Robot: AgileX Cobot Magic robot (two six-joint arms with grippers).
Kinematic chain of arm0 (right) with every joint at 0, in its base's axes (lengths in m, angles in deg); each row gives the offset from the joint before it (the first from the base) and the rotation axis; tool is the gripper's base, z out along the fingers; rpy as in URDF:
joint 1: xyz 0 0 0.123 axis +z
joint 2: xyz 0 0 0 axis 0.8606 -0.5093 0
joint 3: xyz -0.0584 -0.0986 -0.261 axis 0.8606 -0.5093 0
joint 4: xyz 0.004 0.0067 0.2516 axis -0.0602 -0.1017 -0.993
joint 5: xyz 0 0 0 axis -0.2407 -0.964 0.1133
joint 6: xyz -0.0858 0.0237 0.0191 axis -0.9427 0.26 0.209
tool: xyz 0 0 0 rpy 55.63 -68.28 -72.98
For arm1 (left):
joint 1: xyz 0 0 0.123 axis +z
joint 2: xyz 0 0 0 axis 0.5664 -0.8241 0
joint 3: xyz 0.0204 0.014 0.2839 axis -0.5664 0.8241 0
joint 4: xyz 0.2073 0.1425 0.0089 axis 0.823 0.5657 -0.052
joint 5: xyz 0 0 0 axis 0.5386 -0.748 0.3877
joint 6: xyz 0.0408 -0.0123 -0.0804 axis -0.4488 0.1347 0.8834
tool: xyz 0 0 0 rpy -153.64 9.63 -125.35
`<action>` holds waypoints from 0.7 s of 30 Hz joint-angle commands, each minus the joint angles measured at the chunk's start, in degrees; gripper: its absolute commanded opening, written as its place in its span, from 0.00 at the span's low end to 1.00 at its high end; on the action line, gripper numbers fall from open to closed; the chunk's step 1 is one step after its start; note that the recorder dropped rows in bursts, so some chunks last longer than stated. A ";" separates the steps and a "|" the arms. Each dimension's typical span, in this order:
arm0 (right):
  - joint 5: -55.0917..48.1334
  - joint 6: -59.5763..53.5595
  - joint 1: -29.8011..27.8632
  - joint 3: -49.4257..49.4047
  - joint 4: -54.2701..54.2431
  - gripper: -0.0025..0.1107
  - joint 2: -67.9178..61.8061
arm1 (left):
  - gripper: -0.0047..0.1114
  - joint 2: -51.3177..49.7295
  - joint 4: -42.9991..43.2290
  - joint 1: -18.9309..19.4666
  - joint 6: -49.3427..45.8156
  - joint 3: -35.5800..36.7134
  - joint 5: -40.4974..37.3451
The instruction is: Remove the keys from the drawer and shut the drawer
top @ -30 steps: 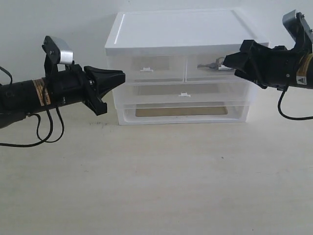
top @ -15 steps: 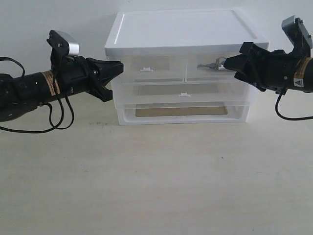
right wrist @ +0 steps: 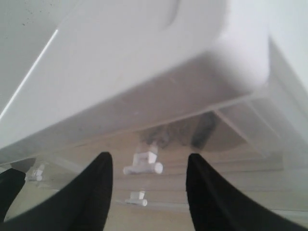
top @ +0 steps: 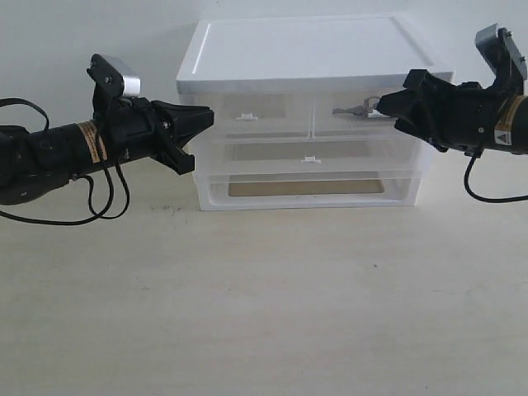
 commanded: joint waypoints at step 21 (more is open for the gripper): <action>2.03 -1.41 3.52 3.06 -5.80 0.43 -4.47 | 0.08 -0.37 -3.45 0.02 -0.48 -1.26 -1.75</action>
